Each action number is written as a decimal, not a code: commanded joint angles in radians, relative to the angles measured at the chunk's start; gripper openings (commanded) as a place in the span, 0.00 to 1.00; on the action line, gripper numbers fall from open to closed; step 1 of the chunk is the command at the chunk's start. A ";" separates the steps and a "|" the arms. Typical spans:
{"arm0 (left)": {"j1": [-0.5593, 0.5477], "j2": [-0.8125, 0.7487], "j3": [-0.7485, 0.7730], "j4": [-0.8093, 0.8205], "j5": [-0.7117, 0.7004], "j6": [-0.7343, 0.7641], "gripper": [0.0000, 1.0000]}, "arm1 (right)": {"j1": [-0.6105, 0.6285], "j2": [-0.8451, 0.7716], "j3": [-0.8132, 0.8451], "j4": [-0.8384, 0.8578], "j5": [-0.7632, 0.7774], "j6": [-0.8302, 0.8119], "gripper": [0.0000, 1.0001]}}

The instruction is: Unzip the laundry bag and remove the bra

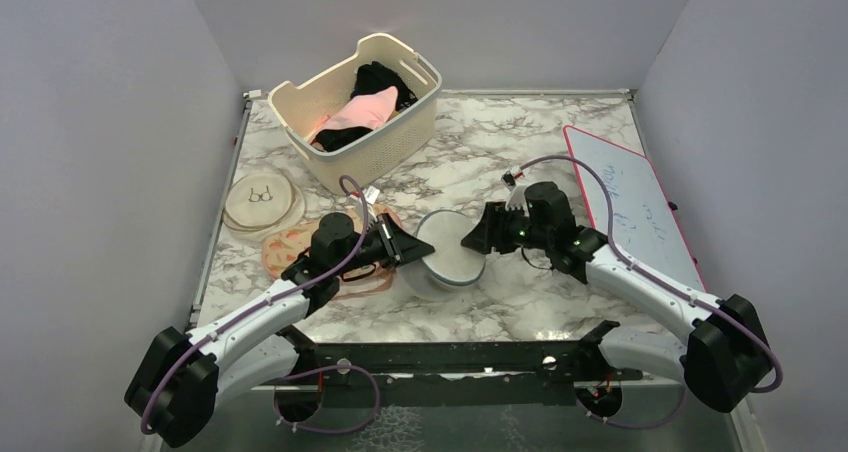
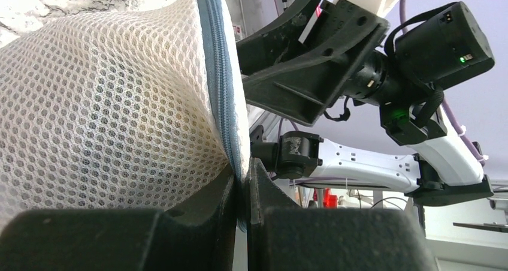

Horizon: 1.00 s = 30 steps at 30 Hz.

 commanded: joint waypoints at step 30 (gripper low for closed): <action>-0.143 -0.039 0.231 -0.610 -0.300 0.477 0.99 | 0.005 0.118 0.321 -0.269 -0.028 -0.408 0.62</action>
